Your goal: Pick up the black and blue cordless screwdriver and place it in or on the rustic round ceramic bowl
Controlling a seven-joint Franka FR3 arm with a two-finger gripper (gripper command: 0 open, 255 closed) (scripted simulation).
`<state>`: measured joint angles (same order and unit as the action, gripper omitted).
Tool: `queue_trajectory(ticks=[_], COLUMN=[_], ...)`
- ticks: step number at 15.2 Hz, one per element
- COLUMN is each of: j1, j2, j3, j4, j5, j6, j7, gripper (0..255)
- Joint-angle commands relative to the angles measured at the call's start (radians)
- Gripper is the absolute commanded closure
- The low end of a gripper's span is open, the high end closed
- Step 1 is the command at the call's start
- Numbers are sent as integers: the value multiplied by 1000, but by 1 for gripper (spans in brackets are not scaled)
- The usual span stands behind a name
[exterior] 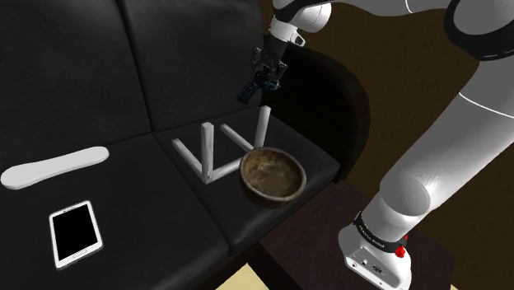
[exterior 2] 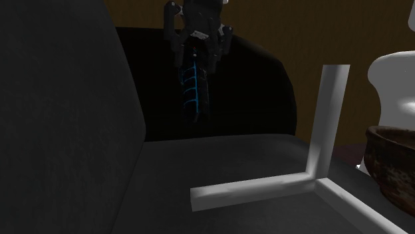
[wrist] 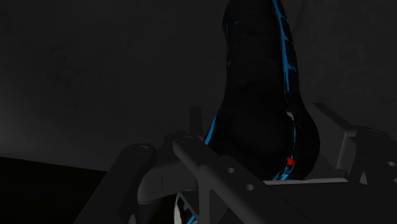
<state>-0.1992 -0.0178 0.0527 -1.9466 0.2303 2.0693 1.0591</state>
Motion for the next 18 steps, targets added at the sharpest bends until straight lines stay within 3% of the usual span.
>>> queue_trajectory(ticks=[1, 10, 18], j1=[-1, -3, 41], j2=[-6, -16, -286], j3=[0, -3, 52], j4=[19, 125, -129], j5=[-3, -13, 3], j6=[-24, -138, -135], j7=[5, 28, 122], gripper=[255, 255, 255])
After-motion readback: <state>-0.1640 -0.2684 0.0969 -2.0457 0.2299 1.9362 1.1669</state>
